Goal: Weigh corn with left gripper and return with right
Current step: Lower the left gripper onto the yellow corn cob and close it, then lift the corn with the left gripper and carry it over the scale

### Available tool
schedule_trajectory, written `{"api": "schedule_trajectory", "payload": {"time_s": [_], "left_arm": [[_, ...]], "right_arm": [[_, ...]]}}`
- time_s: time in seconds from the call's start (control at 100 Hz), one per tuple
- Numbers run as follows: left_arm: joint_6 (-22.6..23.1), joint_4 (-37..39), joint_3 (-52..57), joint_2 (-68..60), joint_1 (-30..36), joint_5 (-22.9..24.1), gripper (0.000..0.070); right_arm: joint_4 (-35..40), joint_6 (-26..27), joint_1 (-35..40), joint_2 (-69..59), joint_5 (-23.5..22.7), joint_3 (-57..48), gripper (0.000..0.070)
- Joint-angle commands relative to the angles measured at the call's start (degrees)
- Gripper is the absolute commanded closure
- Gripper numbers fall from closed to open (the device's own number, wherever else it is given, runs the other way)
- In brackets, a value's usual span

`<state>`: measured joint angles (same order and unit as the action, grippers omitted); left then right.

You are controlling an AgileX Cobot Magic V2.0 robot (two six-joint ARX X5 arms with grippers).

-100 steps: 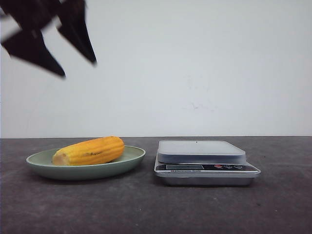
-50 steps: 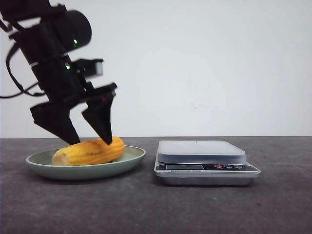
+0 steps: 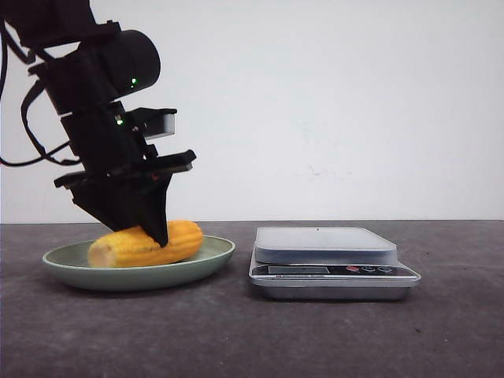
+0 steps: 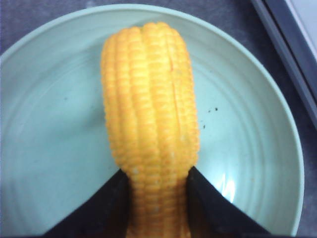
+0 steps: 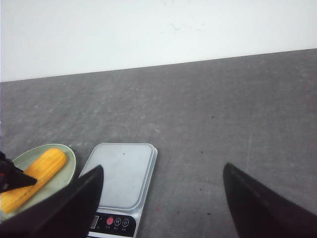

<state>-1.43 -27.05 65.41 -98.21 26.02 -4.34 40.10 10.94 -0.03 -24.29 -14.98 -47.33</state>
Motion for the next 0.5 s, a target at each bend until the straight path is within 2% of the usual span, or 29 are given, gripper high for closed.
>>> {"api": "schedule_trajectory", "payload": {"time_s": [0.0,0.1,0.19,0.38,0.44,0.49], "left_arm": [[0.22,-0.83,3.08,2.05,0.37,0.33,0.0690],[-1.44,-3.98,6.91,5.64,0.85,0.22,0.0690],[-4.72,-6.16,11.19,8.46,2.05,-1.11,0.0690],[-15.63,-5.79,21.16,9.33,7.72,-1.16,0.0690],[-17.57,-4.57,23.34,8.26,10.19,0.11,0.0690],[-18.71,-3.08,24.46,7.02,12.81,3.50,0.0689]], "right_arm": [[-0.11,0.50,0.07,-0.31,0.00,-1.11,0.0218],[0.22,0.50,0.07,-0.31,0.00,-1.11,0.0218],[0.26,0.50,0.07,-0.31,0.00,-1.11,0.0218],[0.24,0.63,0.07,-0.31,0.00,-1.11,0.0218],[0.24,0.63,0.07,-0.31,0.02,-1.11,0.0218],[0.24,0.63,0.07,-0.31,0.13,-1.11,0.0218]]}}
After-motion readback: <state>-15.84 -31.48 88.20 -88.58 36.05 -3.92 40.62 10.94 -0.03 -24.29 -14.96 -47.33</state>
